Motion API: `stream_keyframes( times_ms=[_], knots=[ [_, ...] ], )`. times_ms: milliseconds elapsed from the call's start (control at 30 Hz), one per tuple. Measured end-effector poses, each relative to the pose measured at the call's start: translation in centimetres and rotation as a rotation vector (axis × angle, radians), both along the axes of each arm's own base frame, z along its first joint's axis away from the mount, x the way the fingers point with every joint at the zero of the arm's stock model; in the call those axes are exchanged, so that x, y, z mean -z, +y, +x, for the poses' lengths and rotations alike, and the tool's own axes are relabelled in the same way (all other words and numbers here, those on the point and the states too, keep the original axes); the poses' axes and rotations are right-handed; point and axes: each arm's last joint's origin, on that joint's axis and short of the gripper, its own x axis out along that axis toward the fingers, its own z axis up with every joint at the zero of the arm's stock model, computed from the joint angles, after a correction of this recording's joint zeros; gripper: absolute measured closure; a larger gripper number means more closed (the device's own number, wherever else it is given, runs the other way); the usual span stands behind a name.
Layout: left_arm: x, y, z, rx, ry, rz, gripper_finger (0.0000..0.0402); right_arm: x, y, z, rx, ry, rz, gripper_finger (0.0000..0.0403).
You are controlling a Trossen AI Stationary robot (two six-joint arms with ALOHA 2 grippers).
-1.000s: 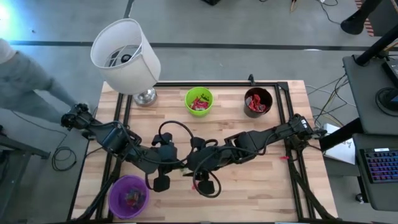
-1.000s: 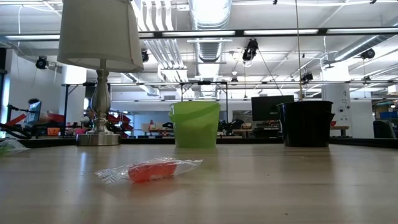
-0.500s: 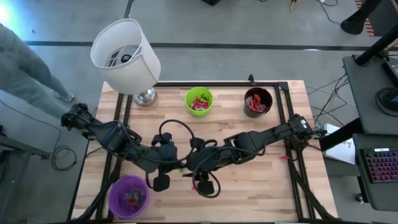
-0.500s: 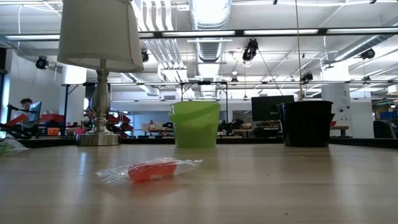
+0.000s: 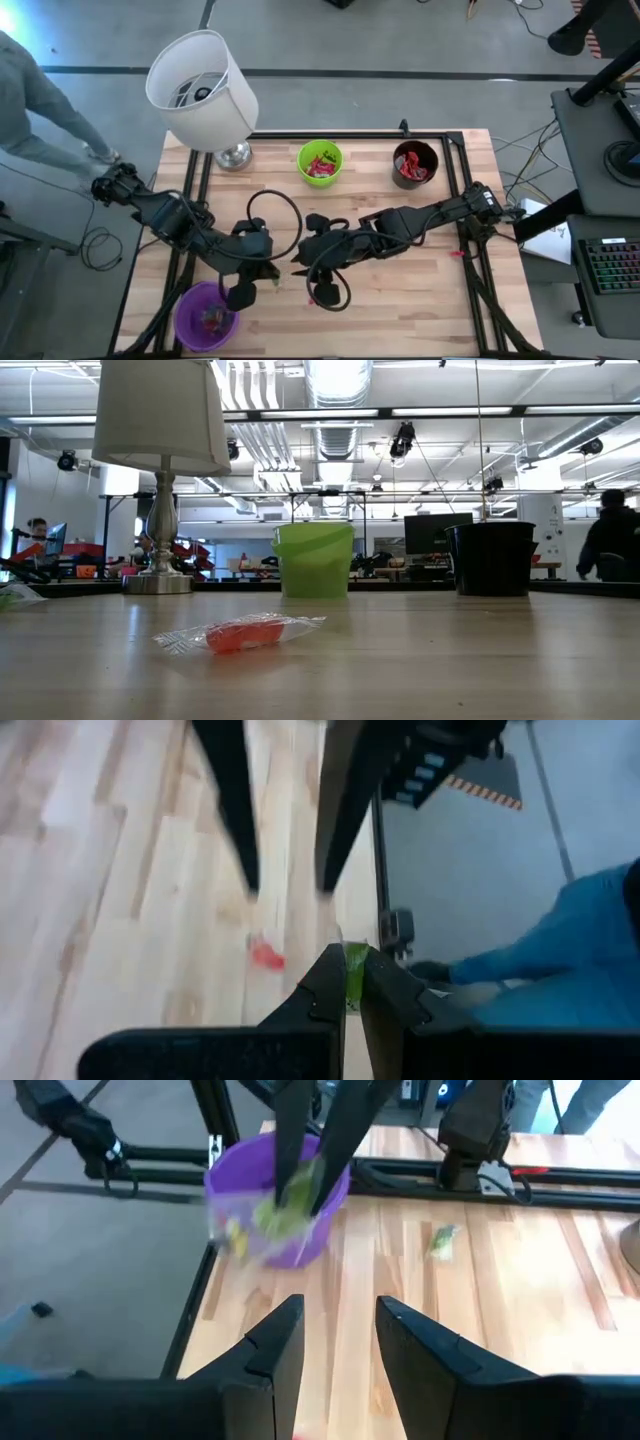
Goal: Sort candy
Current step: Put the bottom right green gummy candy into the violet bucket
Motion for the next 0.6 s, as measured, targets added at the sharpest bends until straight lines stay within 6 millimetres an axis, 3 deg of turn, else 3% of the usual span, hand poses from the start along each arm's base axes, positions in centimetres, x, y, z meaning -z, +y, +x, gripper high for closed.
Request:
stream_keyframes(
  times_ms=[200, 600],
  knots=[
    [0.9, 0.0, -1.8, 0.022, 0.232, -0.095, 0.0401, 0.3, -0.1, -0.3, -0.009, 0.047, -0.010, 0.0282],
    [2.0, -2.3, -5.8, 0.057, 0.617, -0.190, 0.0401, 0.3, 0.0, -0.3, -0.014, 0.044, -0.006, 0.0282]
  ],
)
